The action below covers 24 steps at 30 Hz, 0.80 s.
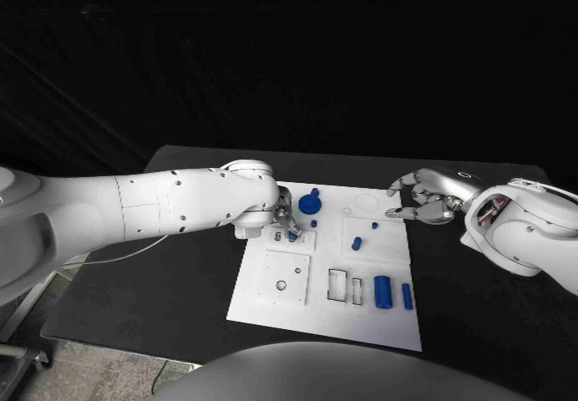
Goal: Assemble the parts on the task board
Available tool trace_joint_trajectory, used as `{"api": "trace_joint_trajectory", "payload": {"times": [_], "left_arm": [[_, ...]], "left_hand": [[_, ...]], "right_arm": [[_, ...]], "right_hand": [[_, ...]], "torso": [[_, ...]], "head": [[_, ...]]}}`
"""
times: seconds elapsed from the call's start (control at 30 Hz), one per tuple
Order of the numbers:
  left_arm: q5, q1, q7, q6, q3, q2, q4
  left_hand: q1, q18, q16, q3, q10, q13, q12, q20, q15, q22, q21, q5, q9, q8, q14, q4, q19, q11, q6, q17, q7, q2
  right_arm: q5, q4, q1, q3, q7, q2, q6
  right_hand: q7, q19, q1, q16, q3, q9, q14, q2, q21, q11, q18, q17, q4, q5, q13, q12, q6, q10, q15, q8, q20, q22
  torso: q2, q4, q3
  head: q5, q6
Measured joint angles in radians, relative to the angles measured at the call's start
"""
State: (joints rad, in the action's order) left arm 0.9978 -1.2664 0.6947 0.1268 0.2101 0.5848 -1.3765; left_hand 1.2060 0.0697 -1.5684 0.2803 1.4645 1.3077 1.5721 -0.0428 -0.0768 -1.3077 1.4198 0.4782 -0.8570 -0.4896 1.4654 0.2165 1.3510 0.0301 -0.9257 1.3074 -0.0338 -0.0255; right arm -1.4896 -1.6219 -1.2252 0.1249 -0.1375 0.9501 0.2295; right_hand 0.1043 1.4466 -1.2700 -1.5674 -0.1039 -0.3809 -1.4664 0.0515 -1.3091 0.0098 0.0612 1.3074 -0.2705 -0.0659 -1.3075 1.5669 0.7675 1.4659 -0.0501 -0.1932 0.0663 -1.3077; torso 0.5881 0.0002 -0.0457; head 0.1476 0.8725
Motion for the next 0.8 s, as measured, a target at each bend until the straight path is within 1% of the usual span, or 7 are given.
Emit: {"api": "trace_joint_trajectory", "payload": {"times": [0.7, 0.8], "left_arm": [[0.005, 0.003, -0.001, 0.000, 0.000, 0.011, -0.009], [0.006, 0.004, -0.001, 0.000, -0.001, 0.011, -0.010]], "left_hand": [[-0.004, 0.000, 0.000, 0.010, 0.000, 0.000, 0.000, 0.000, 0.000, 0.000, -0.004, 0.000, -0.003, 0.001, 0.000, -0.005, 0.000, 0.000, 0.000, 0.000, 0.000, -0.004], [-0.009, 0.000, 0.000, 0.012, 0.000, 0.000, 0.000, 0.000, 0.000, 0.000, -0.005, 0.000, -0.003, 0.001, 0.000, -0.006, 0.000, 0.000, 0.000, 0.000, 0.000, -0.009]], "right_arm": [[0.001, 0.002, 0.005, 0.000, -0.002, -0.001, -0.006], [0.001, 0.003, 0.005, 0.000, -0.002, -0.001, -0.007]], "right_hand": [[0.000, 0.000, 0.000, 0.000, 0.000, 0.001, 0.000, 0.000, 0.004, 0.000, 0.000, 0.001, 0.000, 0.000, 0.000, 0.000, 0.000, 0.000, 0.000, 0.000, 0.000, 0.000], [0.000, 0.000, 0.000, 0.000, 0.000, 0.001, 0.000, 0.000, 0.004, 0.000, 0.000, 0.001, 0.000, 0.000, 0.000, 0.000, 0.000, 0.000, 0.000, 0.000, 0.000, 0.000]], "torso": [[0.000, 0.0007, 0.0001], [0.000, 0.0006, 0.0000]], "head": [[0.004, 0.000], [0.004, 0.000]]}}
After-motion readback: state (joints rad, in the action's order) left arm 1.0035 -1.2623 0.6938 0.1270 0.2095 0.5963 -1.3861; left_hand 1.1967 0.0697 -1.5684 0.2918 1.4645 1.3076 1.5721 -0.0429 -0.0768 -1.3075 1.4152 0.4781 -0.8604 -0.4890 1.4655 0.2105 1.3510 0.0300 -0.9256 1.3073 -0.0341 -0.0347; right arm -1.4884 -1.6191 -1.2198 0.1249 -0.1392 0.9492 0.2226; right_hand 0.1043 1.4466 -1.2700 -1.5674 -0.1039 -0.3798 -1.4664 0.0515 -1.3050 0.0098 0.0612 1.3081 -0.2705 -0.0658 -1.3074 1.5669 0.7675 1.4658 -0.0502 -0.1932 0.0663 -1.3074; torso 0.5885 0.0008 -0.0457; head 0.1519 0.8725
